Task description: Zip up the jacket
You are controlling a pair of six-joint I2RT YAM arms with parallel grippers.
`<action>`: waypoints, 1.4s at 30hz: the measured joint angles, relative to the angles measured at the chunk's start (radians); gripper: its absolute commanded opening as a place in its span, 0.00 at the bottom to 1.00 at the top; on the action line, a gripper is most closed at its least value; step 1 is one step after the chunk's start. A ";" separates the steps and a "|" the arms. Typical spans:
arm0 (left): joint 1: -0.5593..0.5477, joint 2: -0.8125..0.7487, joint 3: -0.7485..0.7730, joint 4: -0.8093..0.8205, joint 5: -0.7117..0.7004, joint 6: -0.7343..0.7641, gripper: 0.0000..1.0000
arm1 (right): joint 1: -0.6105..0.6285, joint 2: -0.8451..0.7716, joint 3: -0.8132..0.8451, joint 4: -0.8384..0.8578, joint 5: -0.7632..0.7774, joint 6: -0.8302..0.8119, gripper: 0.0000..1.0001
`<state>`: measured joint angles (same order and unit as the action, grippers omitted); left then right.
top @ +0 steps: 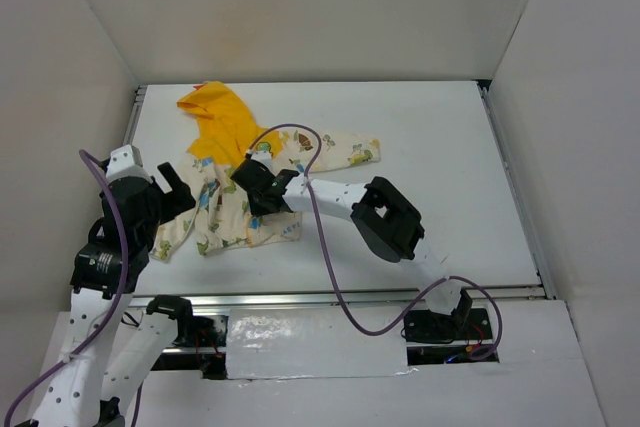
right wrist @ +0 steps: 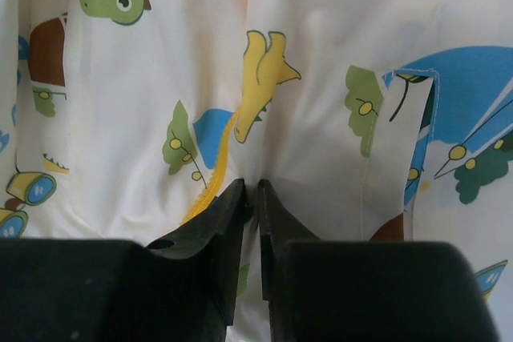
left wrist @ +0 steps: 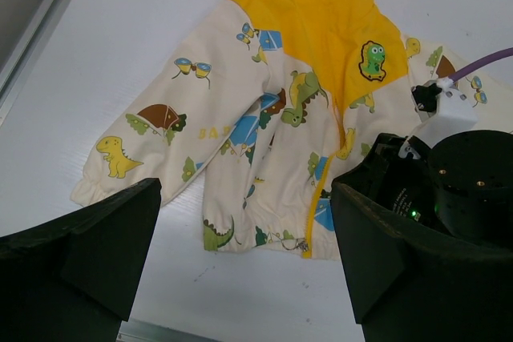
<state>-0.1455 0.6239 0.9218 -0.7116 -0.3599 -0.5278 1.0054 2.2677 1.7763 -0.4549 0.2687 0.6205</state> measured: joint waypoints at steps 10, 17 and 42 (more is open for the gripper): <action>0.000 0.002 0.000 0.002 0.018 0.001 0.99 | 0.000 -0.057 -0.044 0.001 0.037 0.000 0.00; 0.000 0.035 -0.002 0.012 0.058 0.005 0.97 | -0.040 -0.336 -0.235 0.047 0.068 -0.035 0.09; -0.515 0.608 -0.103 0.117 0.047 -0.344 0.72 | -0.213 -0.784 -0.700 0.178 -0.040 -0.123 0.69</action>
<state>-0.6601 1.2316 0.8185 -0.5941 -0.3134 -0.8719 0.7921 1.4834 1.0763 -0.2768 0.2291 0.4973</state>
